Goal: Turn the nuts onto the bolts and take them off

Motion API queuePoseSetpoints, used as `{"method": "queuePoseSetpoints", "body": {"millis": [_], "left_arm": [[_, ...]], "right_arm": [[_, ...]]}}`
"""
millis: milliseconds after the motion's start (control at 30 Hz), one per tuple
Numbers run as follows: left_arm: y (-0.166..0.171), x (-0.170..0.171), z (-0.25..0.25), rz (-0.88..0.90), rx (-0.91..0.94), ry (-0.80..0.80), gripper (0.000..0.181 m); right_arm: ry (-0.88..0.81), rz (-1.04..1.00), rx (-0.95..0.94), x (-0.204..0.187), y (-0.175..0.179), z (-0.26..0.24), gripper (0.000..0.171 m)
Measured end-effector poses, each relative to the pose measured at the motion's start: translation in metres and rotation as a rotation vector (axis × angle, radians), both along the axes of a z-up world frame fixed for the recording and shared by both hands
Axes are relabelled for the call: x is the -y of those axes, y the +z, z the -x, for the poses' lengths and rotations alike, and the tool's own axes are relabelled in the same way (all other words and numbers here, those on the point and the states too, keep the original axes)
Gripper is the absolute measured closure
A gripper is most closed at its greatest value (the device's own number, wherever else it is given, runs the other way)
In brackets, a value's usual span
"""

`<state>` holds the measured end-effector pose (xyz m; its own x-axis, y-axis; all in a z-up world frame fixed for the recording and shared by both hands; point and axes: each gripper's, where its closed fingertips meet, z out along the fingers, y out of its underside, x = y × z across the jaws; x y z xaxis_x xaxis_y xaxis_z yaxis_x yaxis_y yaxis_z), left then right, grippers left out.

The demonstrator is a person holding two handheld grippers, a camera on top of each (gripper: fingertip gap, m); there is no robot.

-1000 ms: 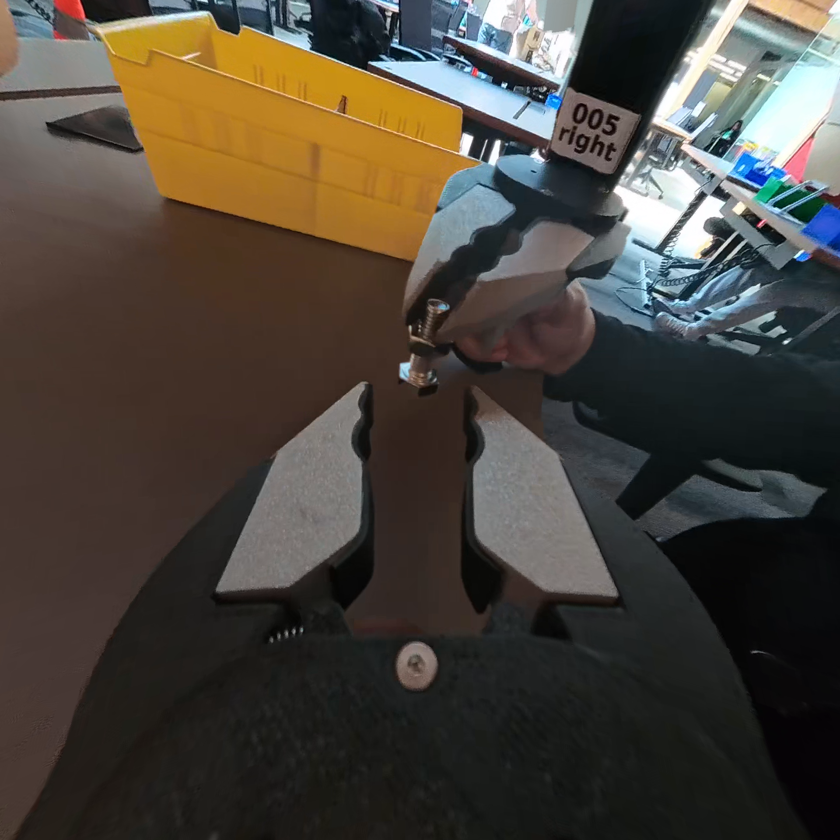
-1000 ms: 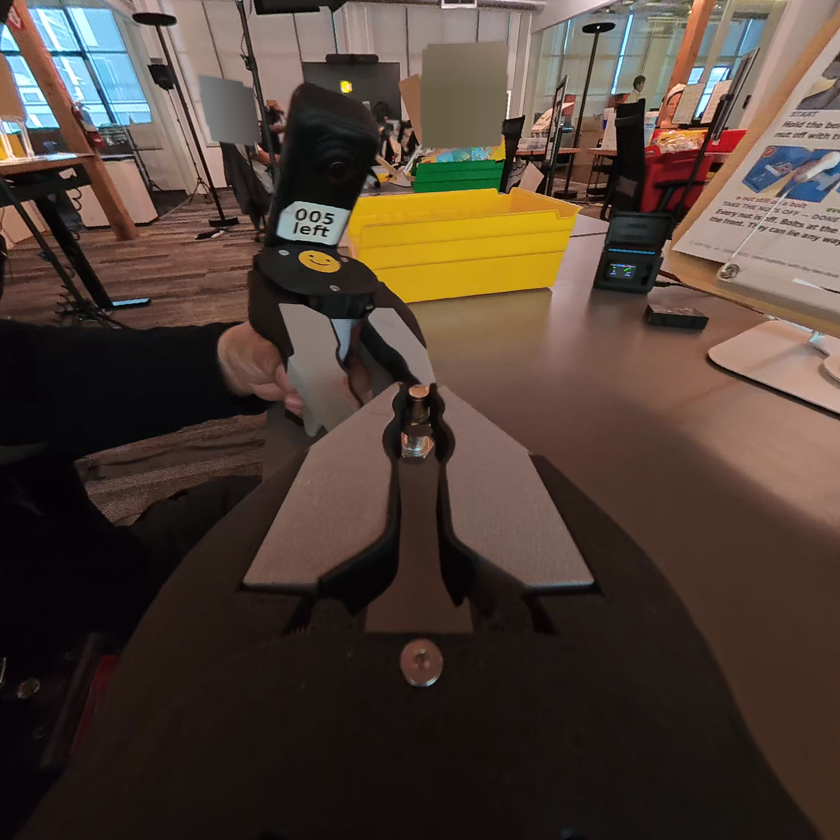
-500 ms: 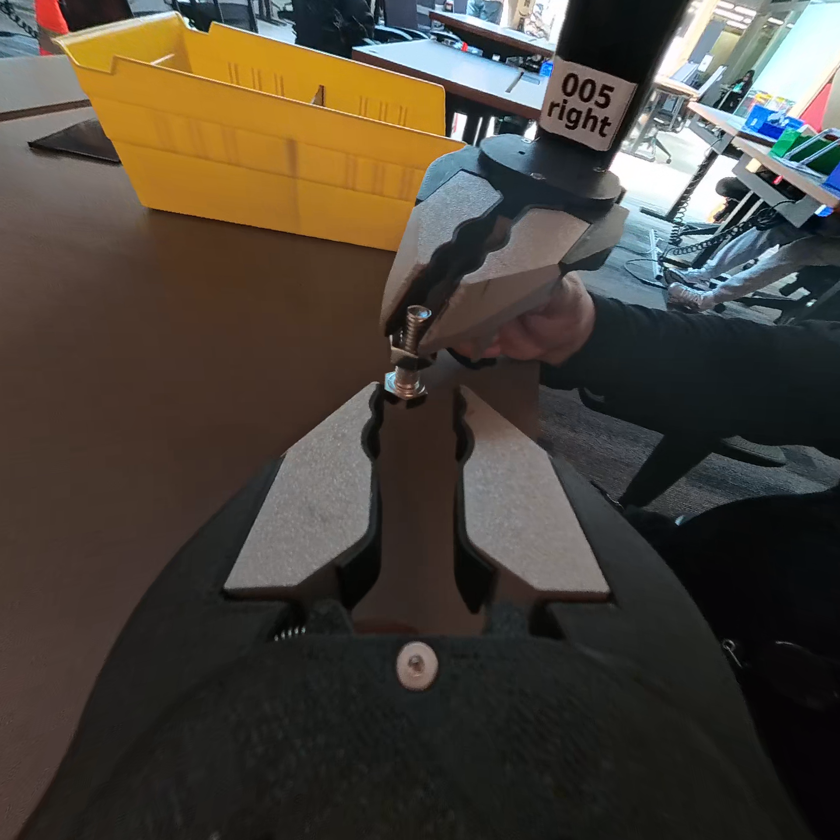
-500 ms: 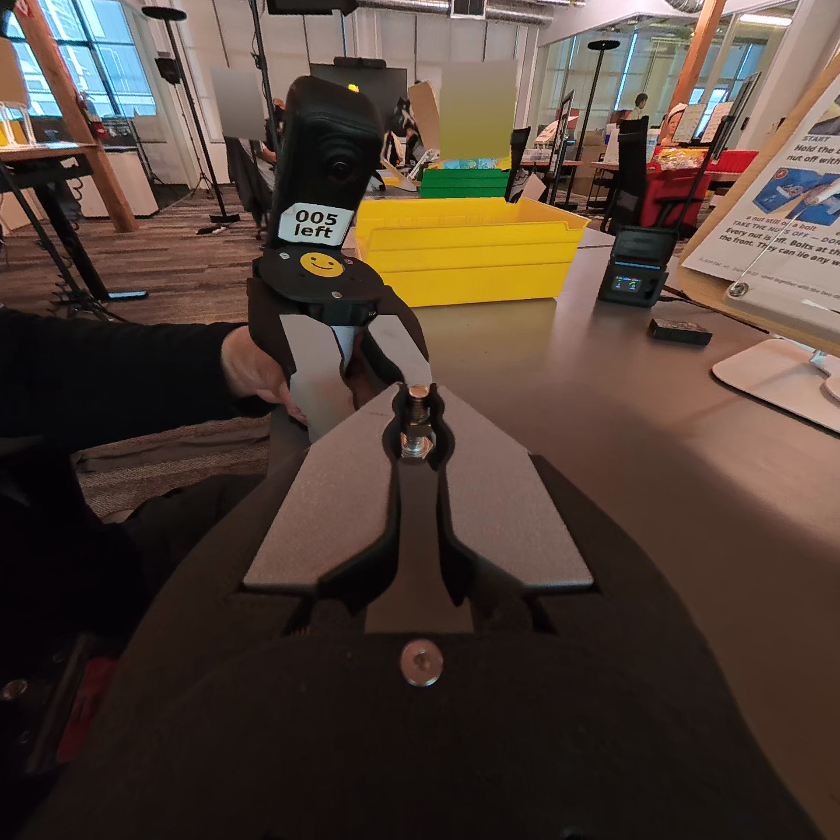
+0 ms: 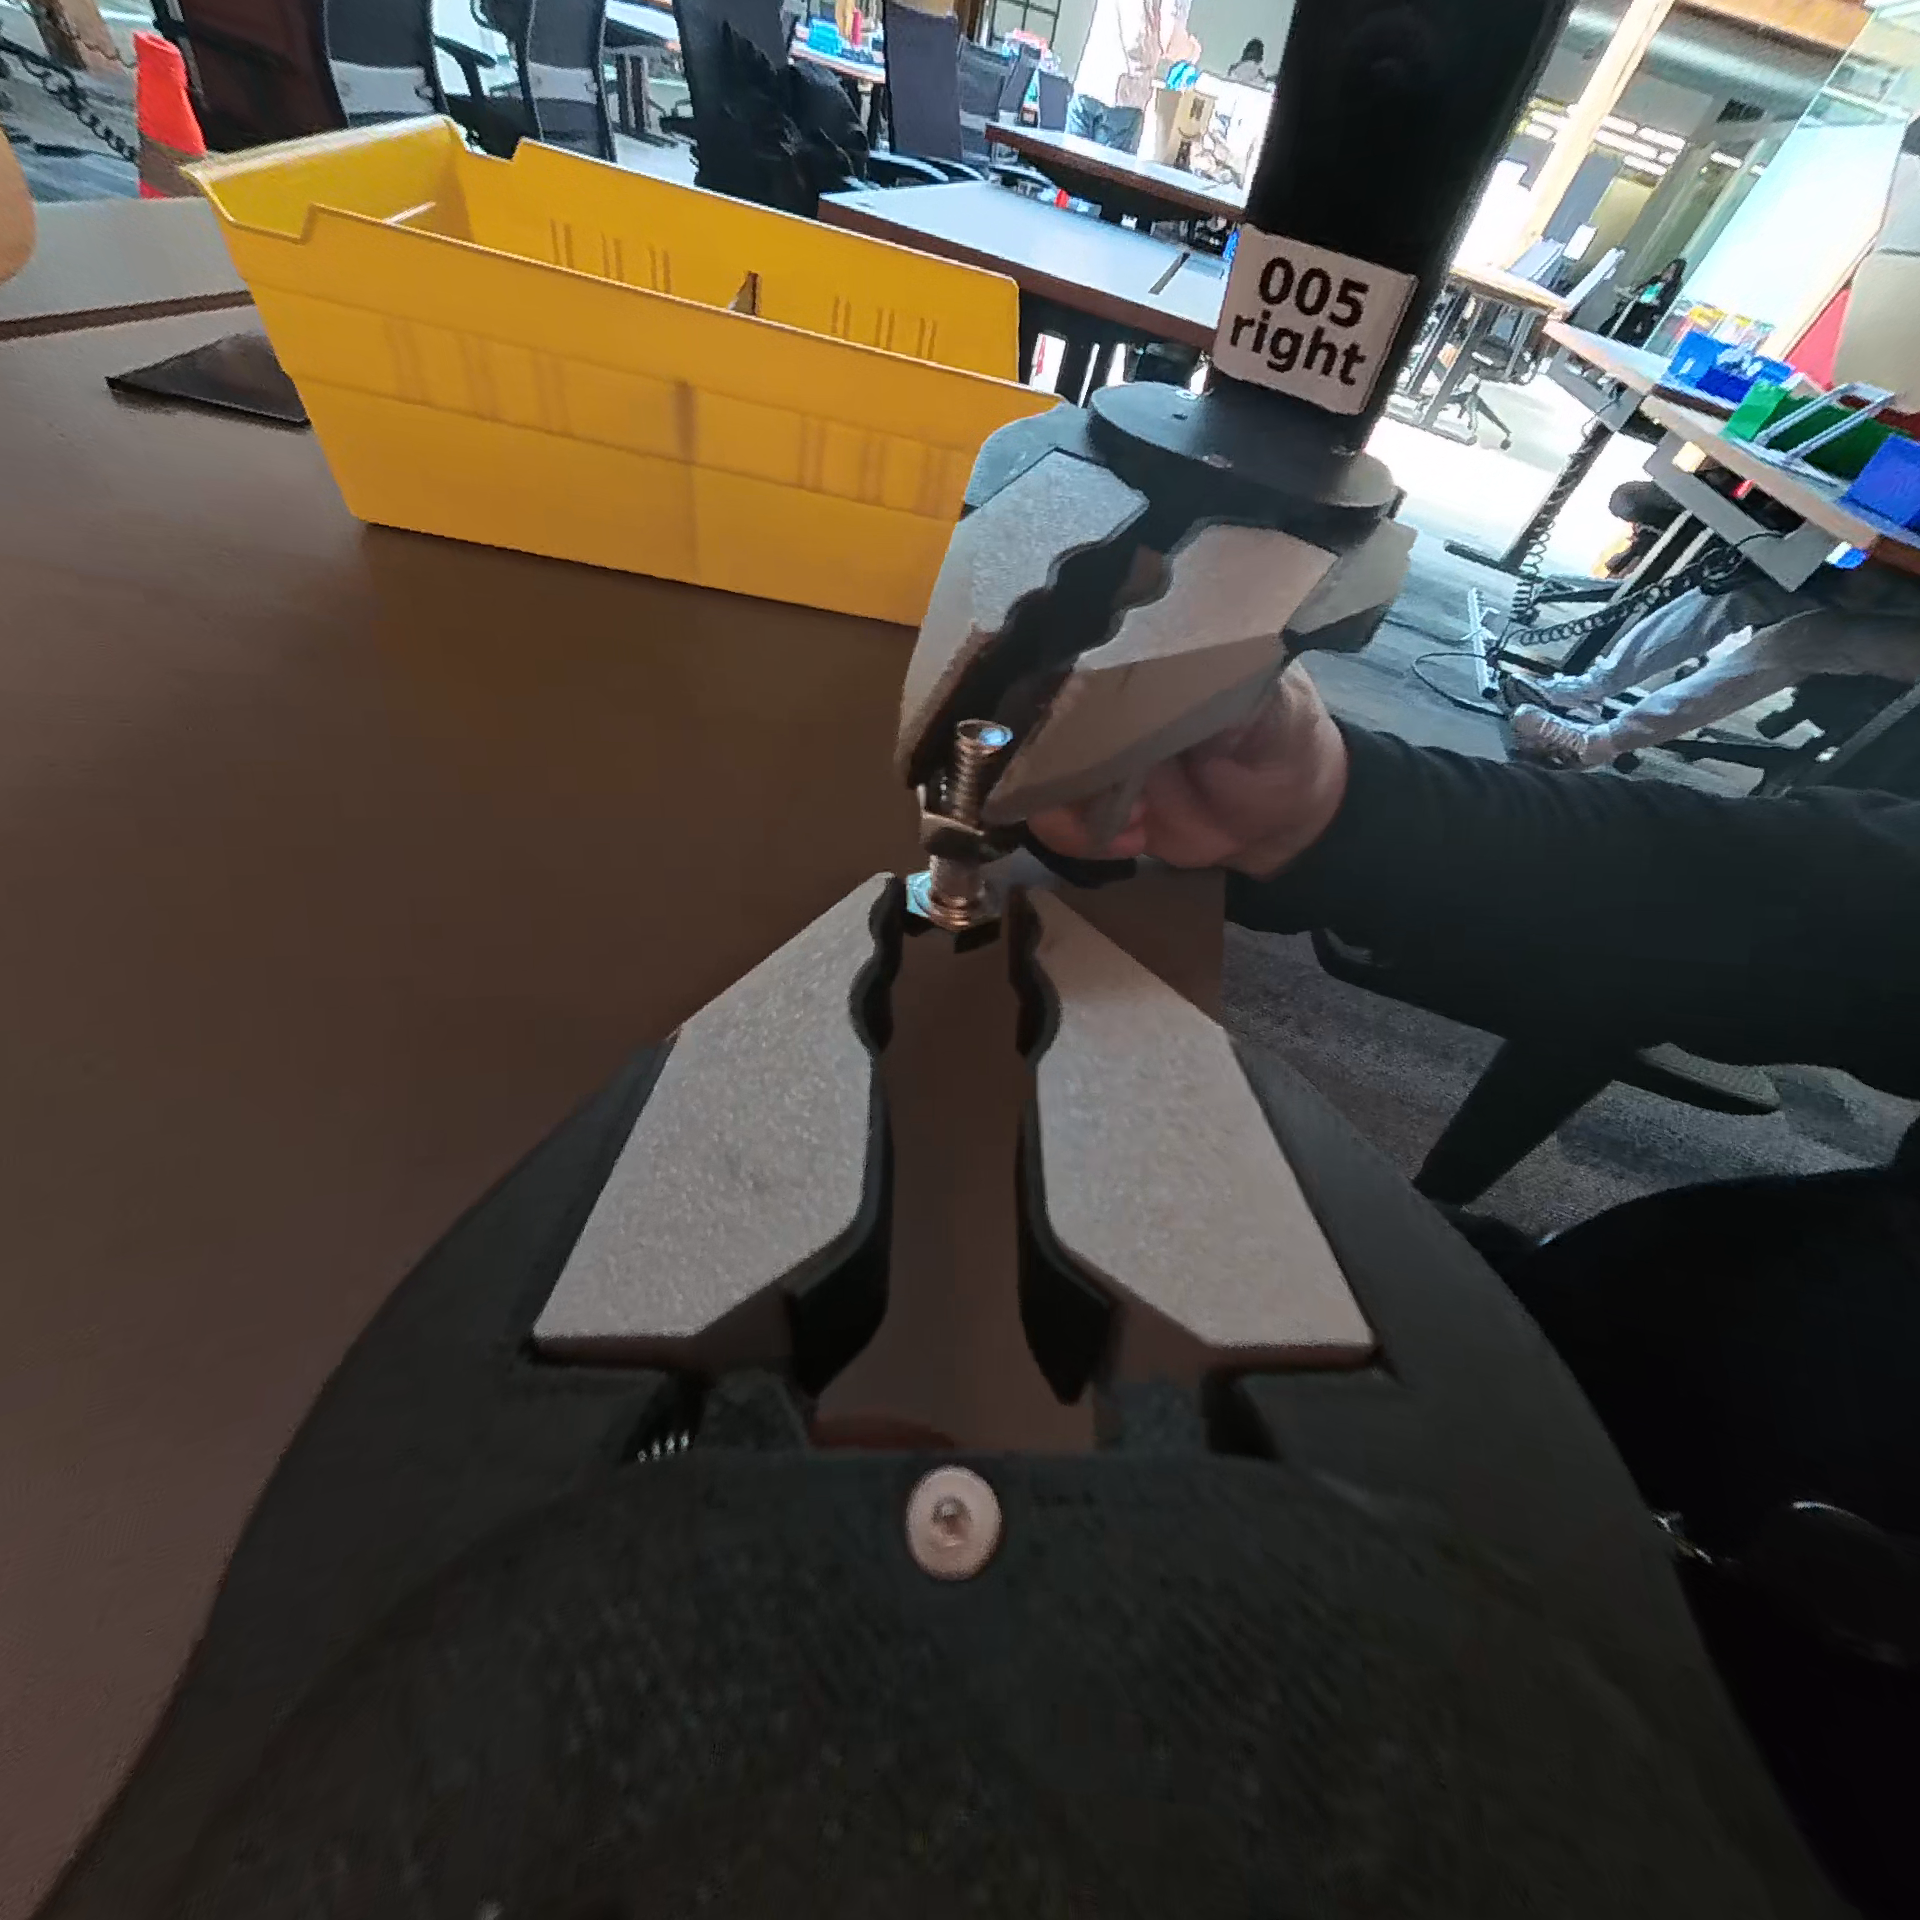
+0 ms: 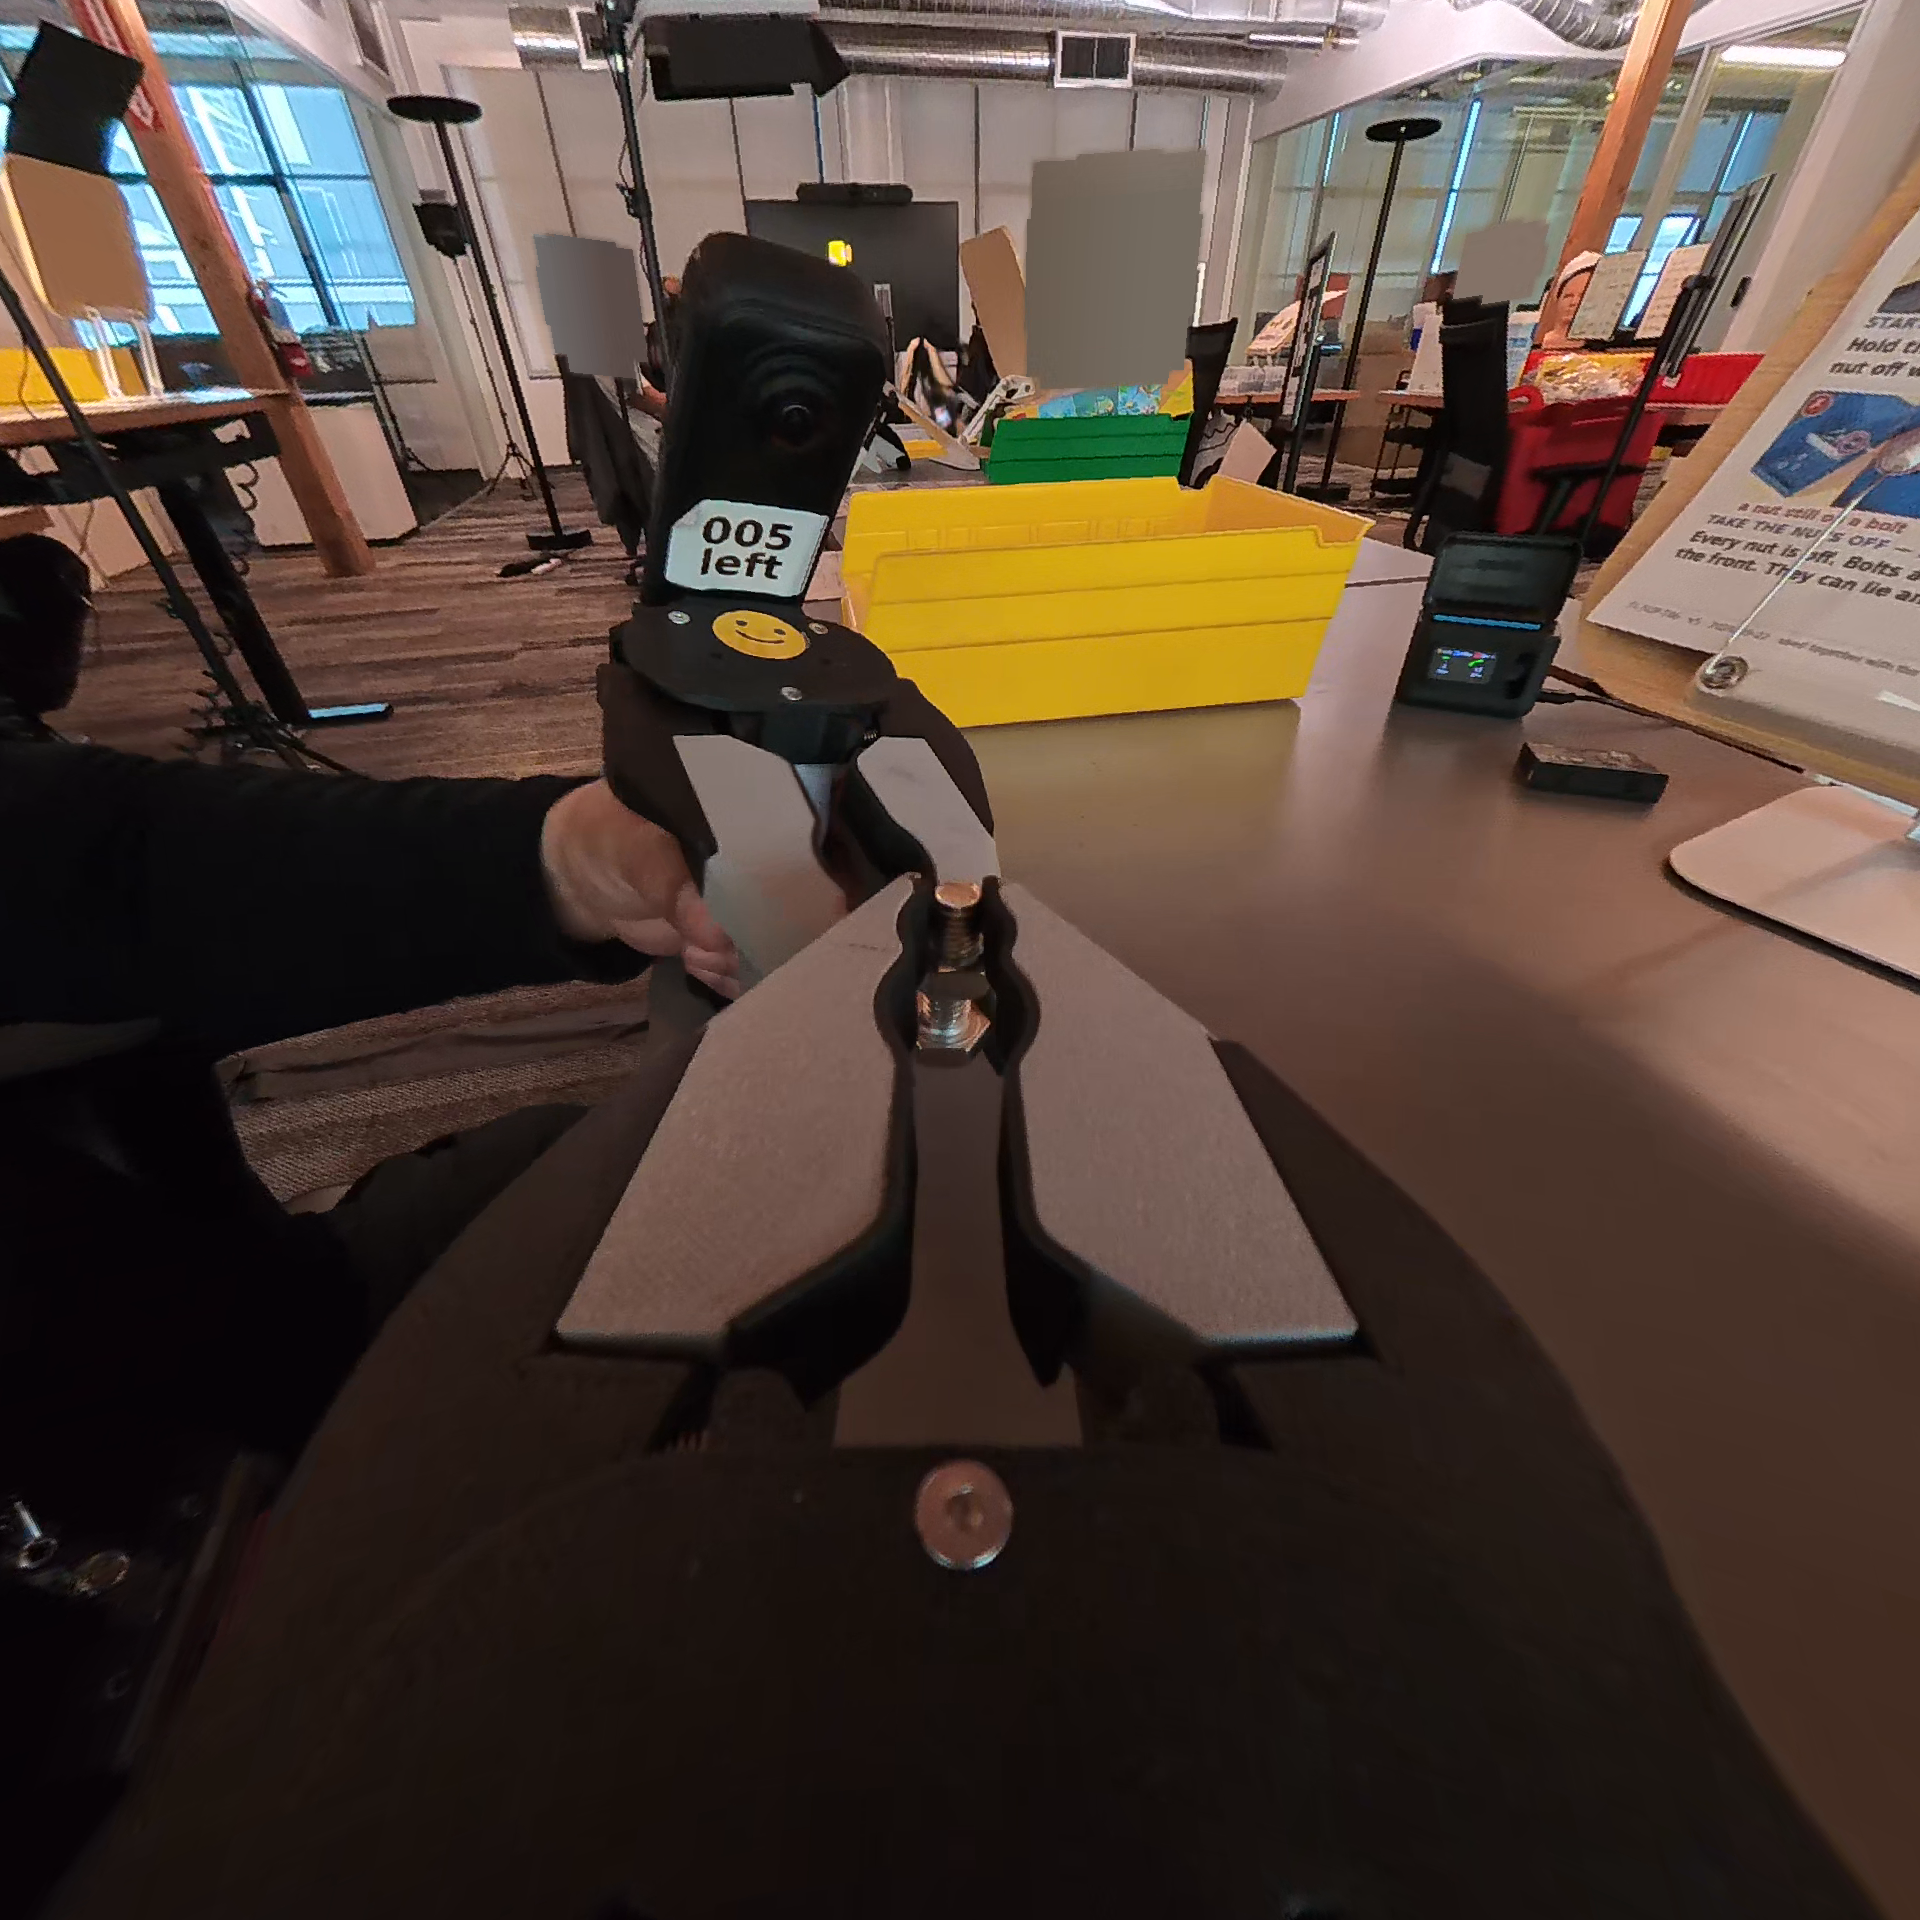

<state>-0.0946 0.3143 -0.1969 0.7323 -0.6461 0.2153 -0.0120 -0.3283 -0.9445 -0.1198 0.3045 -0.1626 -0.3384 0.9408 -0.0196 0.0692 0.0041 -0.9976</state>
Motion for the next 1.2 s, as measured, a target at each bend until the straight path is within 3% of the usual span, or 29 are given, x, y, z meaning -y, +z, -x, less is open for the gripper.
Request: {"method": "queuePoseSetpoints", "body": {"millis": [267, 433, 633, 767, 867, 1033, 1200], "left_arm": [[0.006, 0.000, 0.000, -0.023, 0.035, -0.005, 0.159], [0.004, -0.002, 0.002, -0.059, -0.033, 0.044, 0.165], [0.003, -0.004, 0.004, -0.068, -0.054, 0.074, 0.165], [0.005, -0.008, 0.013, -0.084, -0.060, 0.130, 0.165], [0.008, -0.010, 0.028, -0.098, -0.049, 0.176, 0.165], [0.005, -0.009, 0.023, -0.097, -0.079, 0.149, 0.165], [0.004, -0.008, 0.012, -0.096, -0.093, 0.129, 0.165]], "right_arm": [[0.027, 0.063, -0.032, 0.004, 0.008, -0.001, 0.165], [0.007, 0.050, -0.035, 0.002, 0.007, 0.000, 0.165], [-0.002, 0.020, -0.005, 0.004, 0.000, 0.003, 0.143], [-0.085, -0.020, 0.005, -0.010, -0.003, 0.003, 0.147], [-0.175, 0.011, 0.026, -0.036, -0.006, -0.001, 0.161], [-0.033, 0.070, -0.013, -0.011, 0.003, -0.001, 0.140], [-0.112, -0.006, 0.026, -0.017, -0.006, 0.004, 0.135]]}}
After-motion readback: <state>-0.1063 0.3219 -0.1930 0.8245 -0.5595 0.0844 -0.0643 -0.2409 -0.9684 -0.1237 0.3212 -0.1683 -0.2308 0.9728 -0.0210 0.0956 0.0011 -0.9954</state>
